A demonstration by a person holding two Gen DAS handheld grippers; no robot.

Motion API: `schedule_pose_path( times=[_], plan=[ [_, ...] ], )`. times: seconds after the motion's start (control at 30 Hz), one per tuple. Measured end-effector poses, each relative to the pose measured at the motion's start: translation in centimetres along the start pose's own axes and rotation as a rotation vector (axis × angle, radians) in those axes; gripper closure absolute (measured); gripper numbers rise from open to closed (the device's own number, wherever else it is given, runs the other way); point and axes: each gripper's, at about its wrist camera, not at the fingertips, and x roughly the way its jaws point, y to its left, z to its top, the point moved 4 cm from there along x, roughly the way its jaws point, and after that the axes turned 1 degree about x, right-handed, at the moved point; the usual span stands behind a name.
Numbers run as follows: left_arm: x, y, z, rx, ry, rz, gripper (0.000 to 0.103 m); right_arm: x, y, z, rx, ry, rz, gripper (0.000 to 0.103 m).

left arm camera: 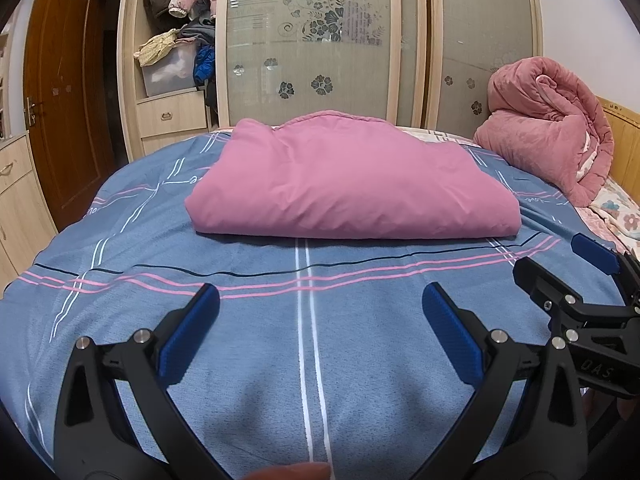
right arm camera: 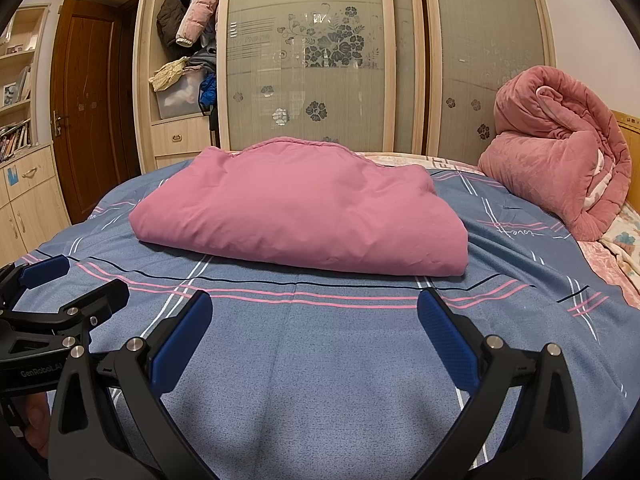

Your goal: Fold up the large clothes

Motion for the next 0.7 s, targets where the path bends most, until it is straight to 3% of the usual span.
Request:
schedule_pose_path(
  times=[0.7],
  plan=[
    [-0.31,-0.10,0.12,-0.003,-0.019,0.007,0.002,-0.01,-0.05,-0.02,0.003,0.000,0.000,0.001]
  ],
)
